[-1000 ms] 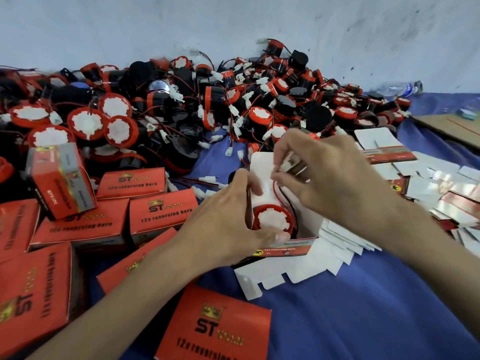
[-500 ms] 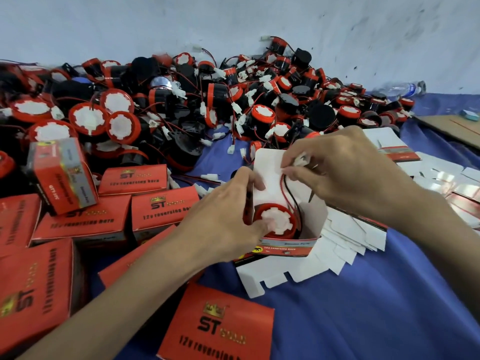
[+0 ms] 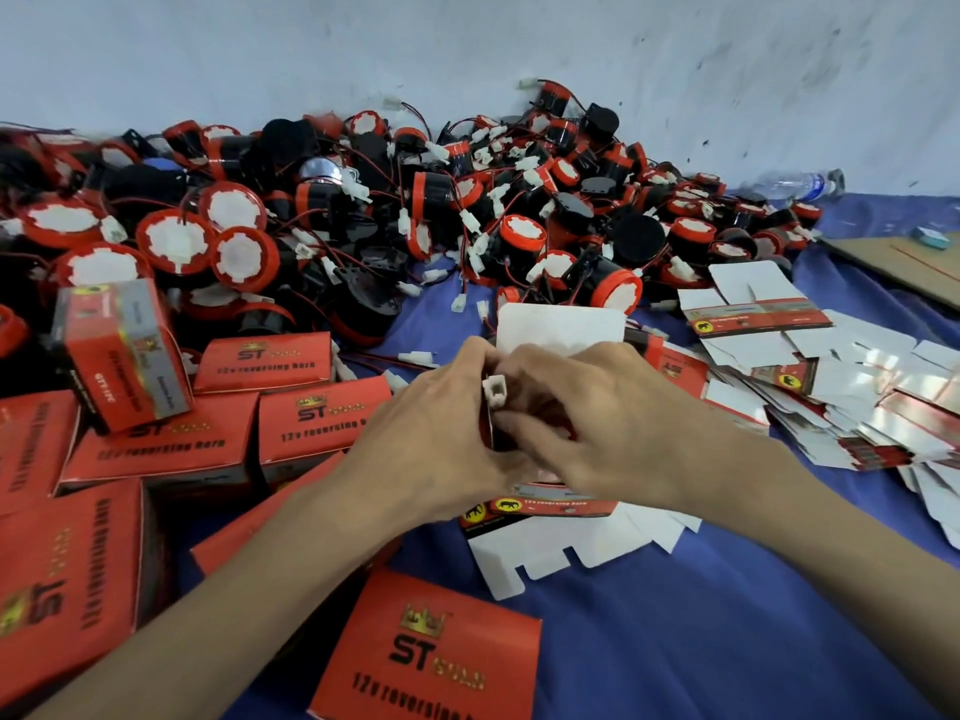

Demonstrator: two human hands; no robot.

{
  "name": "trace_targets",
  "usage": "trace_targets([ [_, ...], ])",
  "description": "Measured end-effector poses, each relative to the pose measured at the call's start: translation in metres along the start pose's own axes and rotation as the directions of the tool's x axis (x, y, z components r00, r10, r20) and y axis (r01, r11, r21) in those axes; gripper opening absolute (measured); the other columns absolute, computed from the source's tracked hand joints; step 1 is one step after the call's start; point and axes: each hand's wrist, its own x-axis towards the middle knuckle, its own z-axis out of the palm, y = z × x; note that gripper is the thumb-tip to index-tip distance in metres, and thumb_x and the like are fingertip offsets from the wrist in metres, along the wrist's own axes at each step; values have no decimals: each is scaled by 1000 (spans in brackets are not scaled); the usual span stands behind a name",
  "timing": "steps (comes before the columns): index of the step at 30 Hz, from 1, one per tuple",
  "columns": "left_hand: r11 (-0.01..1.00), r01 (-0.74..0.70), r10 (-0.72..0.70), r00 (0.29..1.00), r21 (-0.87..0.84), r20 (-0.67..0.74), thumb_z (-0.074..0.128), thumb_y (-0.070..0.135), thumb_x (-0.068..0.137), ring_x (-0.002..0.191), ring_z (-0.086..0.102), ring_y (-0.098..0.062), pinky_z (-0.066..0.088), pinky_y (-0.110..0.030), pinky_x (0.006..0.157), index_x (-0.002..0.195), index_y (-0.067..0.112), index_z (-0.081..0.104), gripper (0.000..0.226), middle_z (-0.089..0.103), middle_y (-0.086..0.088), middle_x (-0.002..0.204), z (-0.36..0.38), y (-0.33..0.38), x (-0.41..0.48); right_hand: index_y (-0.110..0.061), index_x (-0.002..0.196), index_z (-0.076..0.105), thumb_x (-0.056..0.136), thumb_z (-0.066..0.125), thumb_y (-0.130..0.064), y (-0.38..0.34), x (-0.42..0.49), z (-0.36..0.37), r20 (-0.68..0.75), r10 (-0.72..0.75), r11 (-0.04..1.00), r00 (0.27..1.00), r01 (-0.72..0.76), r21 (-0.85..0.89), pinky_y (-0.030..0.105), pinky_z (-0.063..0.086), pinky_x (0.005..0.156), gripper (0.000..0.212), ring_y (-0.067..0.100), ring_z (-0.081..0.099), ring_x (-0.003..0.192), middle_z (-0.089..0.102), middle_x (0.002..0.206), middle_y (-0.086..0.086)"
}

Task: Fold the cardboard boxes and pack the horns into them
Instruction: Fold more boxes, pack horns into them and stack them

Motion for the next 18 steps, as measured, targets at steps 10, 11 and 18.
trace_targets([
  [10,1000,-30,31,999,-6,34,60,57,62,90,59,-9,50,-37,78,108,39,33,56,59,18,92,0,-2,-1,-21,86,64,101,32,-39,-6,-6,-4,131,50,999,990,-51,2,41,48,76,40,14,54,97,61,93,-9],
  [11,1000,-30,30,998,-5,47,59,59,61,91,59,-10,50,-36,78,109,39,32,58,59,18,95,-1,-2,-1,-20,91,66,99,29,-44,-5,-7,-5,151,56,998,987,-57,-1,39,48,78,45,13,54,101,62,99,-10],
  [18,999,-13,21,975,-39,222,65,58,68,96,55,-3,45,-26,82,121,43,27,67,54,25,100,-11,1,-8,-27,106,70,98,38,-35,1,-15,-4,208,9,994,978,14,-110,22,38,79,34,12,52,102,61,111,-11],
])
